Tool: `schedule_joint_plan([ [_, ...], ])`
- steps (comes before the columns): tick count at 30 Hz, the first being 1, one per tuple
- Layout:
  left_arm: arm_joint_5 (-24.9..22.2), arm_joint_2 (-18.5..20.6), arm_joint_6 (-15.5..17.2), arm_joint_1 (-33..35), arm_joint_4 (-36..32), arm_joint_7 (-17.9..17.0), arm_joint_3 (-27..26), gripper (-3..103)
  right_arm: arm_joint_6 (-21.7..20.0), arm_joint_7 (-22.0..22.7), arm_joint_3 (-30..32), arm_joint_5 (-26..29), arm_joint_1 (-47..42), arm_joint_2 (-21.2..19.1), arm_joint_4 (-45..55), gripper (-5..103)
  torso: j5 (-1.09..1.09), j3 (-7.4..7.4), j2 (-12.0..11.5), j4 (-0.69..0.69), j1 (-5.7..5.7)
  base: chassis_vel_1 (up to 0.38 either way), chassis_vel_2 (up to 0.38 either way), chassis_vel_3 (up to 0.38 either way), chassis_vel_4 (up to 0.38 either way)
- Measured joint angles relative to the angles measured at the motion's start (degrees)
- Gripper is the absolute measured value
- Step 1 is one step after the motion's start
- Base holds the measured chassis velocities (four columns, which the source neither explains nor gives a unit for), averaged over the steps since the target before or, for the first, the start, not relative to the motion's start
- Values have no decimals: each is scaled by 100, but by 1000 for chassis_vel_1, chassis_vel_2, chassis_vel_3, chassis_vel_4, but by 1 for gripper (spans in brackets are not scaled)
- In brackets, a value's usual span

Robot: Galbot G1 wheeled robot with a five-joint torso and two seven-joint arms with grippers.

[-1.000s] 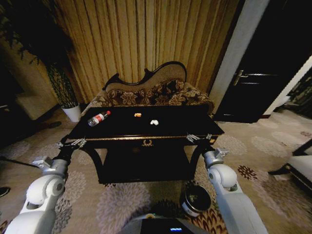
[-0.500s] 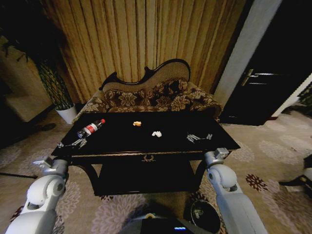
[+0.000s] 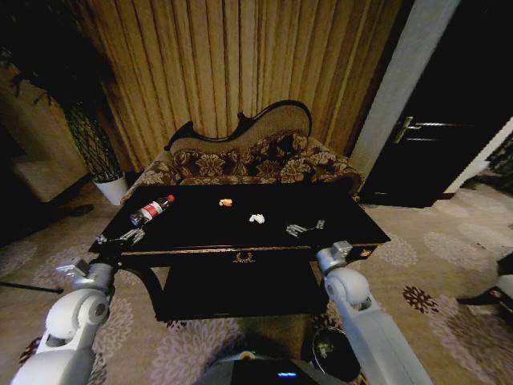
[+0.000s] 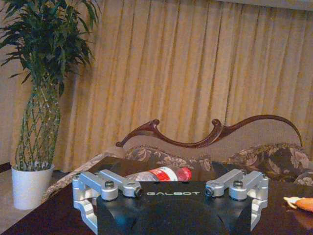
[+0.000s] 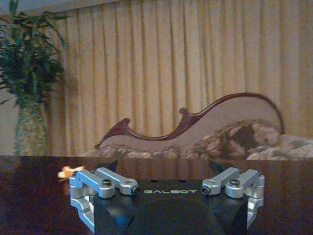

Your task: Move to the front of the table and place the trash on the table into the trash bin.

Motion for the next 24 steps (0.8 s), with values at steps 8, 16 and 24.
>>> schedule_joint_plan([
  [8, 38, -10, 80, -10, -125, -75, -9, 100, -36, 0, -385, 55, 346, 2, -327, 100, 1, -1, 1, 0, -3, 0, 0, 0, 0],
  [16, 107, -38, 132, -8, -212, -136, 39, 100, -74, 0, -925, 33, 802, -21, -675, 100, 0, -1, 1, 0, -2, 0, 0, 0, 0],
  [24, 159, -41, 134, 83, -291, -130, 29, 100, -172, 0, -1463, 131, 1397, -51, -1036, 100, 1, -1, 0, 1, -2, 0, 0, 0, 0],
])
